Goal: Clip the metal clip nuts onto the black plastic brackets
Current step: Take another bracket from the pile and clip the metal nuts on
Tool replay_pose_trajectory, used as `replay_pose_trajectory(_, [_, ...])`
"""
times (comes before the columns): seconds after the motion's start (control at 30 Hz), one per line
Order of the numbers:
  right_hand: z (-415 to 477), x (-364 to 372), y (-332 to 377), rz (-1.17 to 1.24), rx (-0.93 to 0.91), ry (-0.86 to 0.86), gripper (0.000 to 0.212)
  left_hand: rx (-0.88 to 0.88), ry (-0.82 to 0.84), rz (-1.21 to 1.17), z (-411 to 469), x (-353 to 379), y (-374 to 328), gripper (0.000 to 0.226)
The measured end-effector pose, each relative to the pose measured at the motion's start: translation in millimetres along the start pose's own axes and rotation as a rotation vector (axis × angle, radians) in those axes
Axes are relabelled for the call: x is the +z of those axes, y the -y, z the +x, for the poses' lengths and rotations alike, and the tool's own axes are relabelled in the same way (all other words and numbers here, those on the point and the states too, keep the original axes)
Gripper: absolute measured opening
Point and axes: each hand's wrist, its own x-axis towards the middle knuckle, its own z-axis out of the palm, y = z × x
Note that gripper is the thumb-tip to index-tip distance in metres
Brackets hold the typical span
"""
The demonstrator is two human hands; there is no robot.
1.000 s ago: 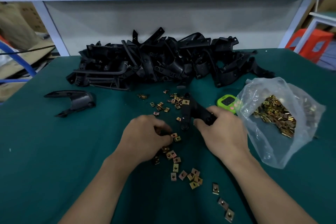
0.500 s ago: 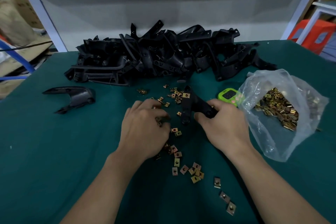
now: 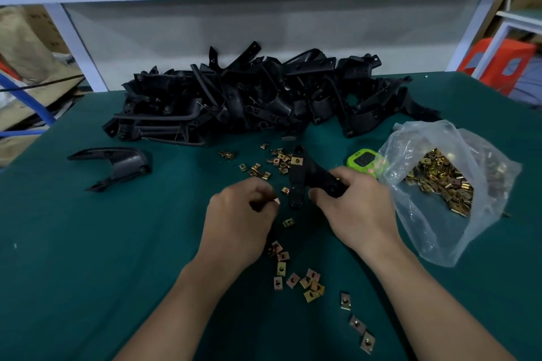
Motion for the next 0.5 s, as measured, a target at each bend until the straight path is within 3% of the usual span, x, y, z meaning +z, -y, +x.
replay_pose_trajectory(0.13, [1,0,0,-0.016,-0.009,-0.005,0.013,-0.027,-0.021,-0.112,-1,-1,-1,0.026])
replay_pose_trajectory(0.5, [1,0,1,-0.039,-0.013,-0.002,0.014,-0.170,-0.009,-0.309,11,-1,4,0.017])
